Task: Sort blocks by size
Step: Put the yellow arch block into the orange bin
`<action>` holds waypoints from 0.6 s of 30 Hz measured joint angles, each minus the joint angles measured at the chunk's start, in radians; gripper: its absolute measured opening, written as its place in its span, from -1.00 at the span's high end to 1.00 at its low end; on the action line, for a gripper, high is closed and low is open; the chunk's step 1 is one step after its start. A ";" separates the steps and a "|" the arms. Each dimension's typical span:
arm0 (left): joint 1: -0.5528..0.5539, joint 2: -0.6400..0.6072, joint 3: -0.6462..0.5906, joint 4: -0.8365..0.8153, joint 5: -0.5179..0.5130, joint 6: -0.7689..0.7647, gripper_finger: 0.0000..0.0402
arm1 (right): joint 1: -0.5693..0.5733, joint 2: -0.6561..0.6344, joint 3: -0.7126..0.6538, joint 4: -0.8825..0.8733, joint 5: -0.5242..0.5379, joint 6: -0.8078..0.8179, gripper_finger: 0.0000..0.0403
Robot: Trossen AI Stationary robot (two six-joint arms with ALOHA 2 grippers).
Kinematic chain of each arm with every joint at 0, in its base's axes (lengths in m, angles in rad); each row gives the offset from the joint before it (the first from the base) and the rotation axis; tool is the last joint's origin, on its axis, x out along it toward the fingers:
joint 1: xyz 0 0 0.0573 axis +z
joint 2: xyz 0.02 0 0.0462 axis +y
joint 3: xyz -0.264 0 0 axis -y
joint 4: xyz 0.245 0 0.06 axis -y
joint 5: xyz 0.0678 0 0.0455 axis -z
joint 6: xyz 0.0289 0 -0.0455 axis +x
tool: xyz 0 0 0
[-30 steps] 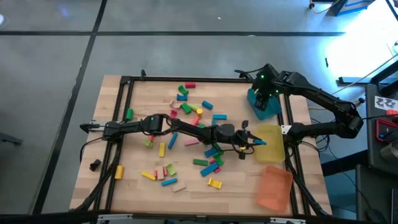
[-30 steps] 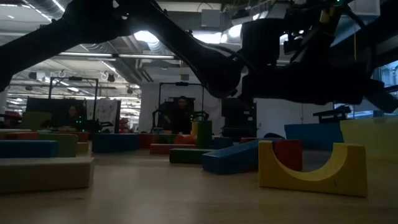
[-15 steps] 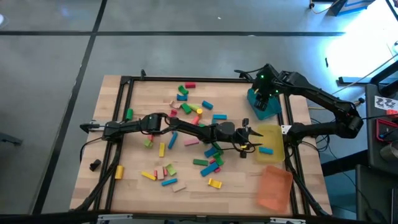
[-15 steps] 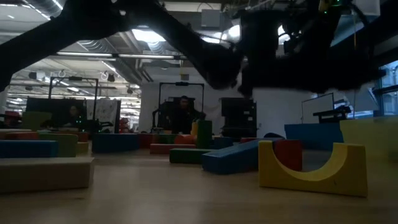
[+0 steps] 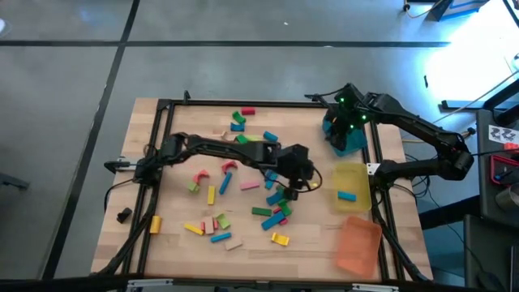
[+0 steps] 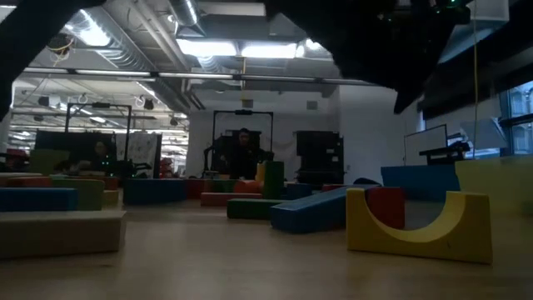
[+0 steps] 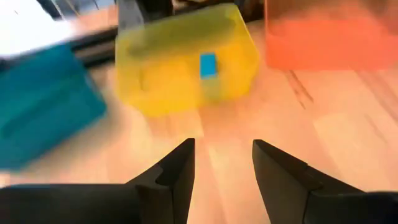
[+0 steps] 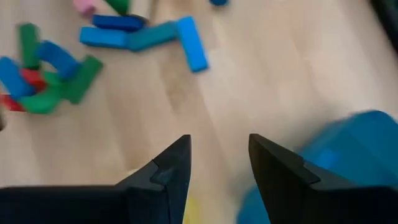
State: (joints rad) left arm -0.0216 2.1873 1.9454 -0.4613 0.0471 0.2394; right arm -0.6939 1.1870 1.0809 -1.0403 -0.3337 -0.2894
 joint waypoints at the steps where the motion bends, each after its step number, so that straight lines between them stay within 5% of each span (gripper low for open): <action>1: 0.000 -0.022 -0.029 -0.017 0.000 -0.008 0.28 | 0.007 0.000 0.000 0.000 -0.017 0.000 0.19; 9: 0.000 -0.233 -0.375 0.051 0.000 -0.132 0.28 | 0.193 0.000 0.000 0.030 -0.026 0.086 0.19; 18: -0.012 -0.591 -0.786 0.212 -0.064 -0.238 0.28 | 0.517 0.000 0.000 0.188 0.046 0.406 0.19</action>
State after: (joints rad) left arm -0.0335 1.5958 1.1594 -0.2493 -0.0172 0.0014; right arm -0.1771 1.1873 1.0809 -0.8524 -0.2873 0.1165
